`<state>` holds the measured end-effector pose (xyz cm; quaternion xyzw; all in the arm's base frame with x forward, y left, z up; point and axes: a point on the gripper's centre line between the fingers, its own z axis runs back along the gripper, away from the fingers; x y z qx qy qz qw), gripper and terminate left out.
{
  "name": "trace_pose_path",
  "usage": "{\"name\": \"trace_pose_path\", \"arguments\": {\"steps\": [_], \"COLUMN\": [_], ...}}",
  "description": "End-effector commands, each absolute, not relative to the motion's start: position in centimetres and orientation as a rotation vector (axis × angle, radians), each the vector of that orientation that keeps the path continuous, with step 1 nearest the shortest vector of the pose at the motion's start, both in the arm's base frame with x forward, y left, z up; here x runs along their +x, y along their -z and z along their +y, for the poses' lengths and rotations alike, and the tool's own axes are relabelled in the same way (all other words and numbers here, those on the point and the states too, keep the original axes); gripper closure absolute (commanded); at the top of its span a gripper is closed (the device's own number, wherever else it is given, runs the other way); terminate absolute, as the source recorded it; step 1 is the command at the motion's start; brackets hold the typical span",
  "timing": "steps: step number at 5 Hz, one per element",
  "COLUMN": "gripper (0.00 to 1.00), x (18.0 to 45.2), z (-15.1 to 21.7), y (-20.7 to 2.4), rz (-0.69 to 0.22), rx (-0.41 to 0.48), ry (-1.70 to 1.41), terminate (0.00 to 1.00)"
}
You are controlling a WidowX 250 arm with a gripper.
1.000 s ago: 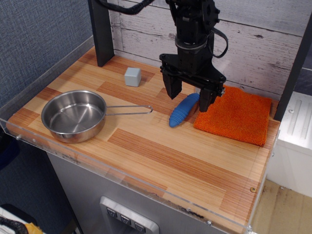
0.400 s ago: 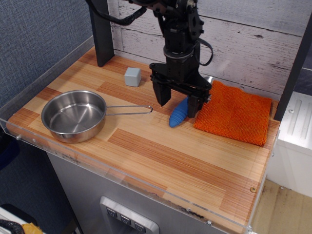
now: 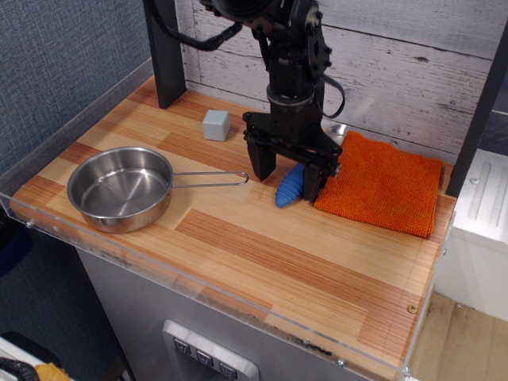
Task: Move the spoon from corner to the edge of the table.
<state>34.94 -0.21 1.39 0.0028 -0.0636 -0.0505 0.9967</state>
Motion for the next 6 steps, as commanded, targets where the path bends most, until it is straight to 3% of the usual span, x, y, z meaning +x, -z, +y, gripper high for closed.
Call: {"name": "trace_pose_path", "arguments": {"steps": [1, 3, 6], "gripper": [1.00, 1.00, 1.00], "x": [35.3, 35.2, 34.3], "z": [-0.5, -1.1, -1.6], "y": [-2.0, -2.5, -5.4], "rz": [-0.186, -0.201, -0.230], "rx": [0.024, 0.015, -0.036], "ry": [0.096, 0.096, 0.032], "terminate": [0.00, 0.00, 0.00]}}
